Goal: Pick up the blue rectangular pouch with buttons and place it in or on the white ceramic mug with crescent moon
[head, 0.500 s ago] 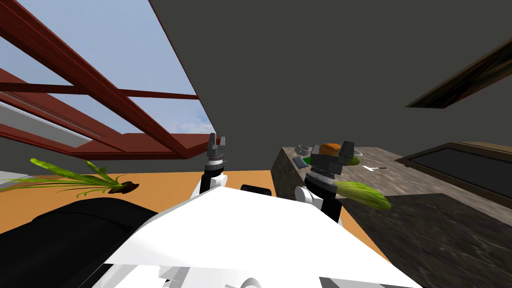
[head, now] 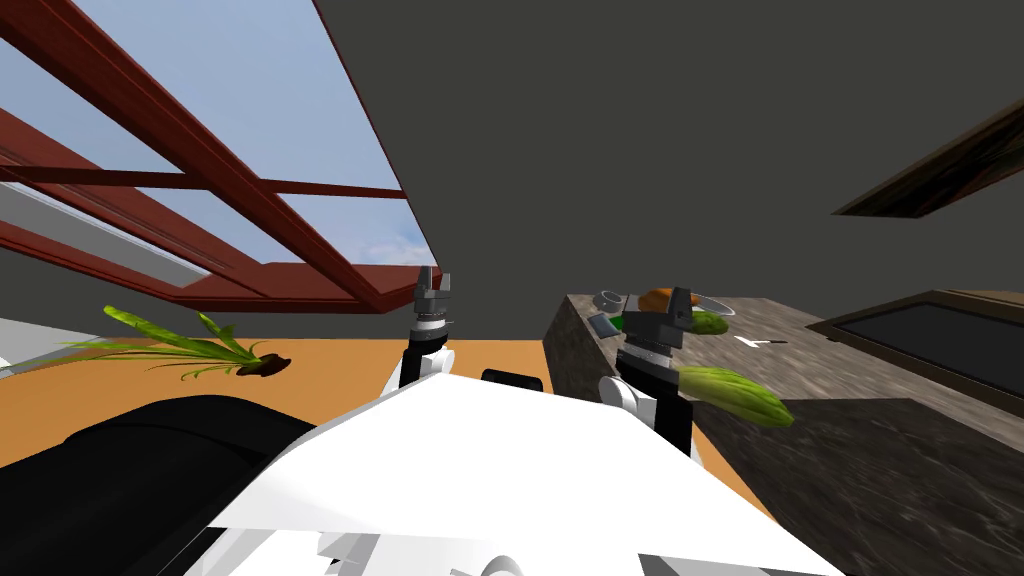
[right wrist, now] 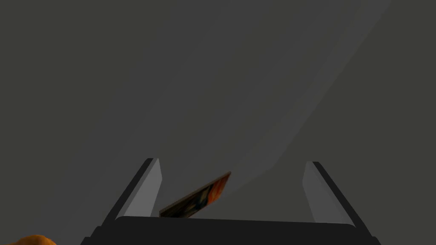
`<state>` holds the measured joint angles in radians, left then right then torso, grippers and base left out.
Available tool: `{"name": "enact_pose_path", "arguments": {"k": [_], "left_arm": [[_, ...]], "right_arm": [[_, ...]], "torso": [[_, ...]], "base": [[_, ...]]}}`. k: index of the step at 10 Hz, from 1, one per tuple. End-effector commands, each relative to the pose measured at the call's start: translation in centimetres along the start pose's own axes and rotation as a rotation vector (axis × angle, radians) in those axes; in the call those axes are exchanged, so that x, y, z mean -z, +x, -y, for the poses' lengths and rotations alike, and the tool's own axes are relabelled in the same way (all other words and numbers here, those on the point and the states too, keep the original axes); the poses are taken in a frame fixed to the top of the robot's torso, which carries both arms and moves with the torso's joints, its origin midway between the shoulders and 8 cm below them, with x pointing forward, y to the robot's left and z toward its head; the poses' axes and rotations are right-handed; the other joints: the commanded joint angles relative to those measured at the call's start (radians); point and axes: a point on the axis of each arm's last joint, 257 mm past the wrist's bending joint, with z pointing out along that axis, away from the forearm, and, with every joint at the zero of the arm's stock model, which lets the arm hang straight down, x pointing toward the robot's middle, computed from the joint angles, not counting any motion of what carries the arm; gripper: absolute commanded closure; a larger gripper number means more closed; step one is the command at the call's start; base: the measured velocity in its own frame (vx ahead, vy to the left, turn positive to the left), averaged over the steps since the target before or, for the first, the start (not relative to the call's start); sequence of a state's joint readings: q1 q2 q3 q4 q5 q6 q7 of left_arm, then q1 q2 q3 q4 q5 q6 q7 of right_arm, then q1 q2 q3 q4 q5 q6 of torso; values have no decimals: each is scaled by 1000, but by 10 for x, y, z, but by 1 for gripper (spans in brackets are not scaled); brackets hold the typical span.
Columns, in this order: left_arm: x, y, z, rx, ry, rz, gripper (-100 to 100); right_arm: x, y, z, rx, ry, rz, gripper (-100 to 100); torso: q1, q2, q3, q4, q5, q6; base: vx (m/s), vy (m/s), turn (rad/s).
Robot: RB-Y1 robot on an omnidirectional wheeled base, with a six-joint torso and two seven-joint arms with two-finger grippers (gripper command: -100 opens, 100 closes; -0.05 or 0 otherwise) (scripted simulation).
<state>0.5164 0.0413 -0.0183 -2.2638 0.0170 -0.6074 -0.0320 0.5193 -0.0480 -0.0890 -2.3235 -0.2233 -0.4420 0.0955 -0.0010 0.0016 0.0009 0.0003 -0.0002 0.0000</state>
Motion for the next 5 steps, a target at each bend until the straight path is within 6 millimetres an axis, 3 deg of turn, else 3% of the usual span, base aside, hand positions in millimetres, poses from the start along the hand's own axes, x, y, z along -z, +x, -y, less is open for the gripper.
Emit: {"name": "enact_pose_path", "arguments": {"k": [1,5], "left_arm": [[0,0,0,0,0,0,0],[0,0,0,0,0,0,0]], "right_arm": [[2,-11,14,-22,47,7,-100],[5,-33,37,-71,116,38,-100]], "torso": [[0,0,0,0,0,0],[0,0,0,0,0,0]], "base": [[-33,-18,75],[-23,-15,42]]}}
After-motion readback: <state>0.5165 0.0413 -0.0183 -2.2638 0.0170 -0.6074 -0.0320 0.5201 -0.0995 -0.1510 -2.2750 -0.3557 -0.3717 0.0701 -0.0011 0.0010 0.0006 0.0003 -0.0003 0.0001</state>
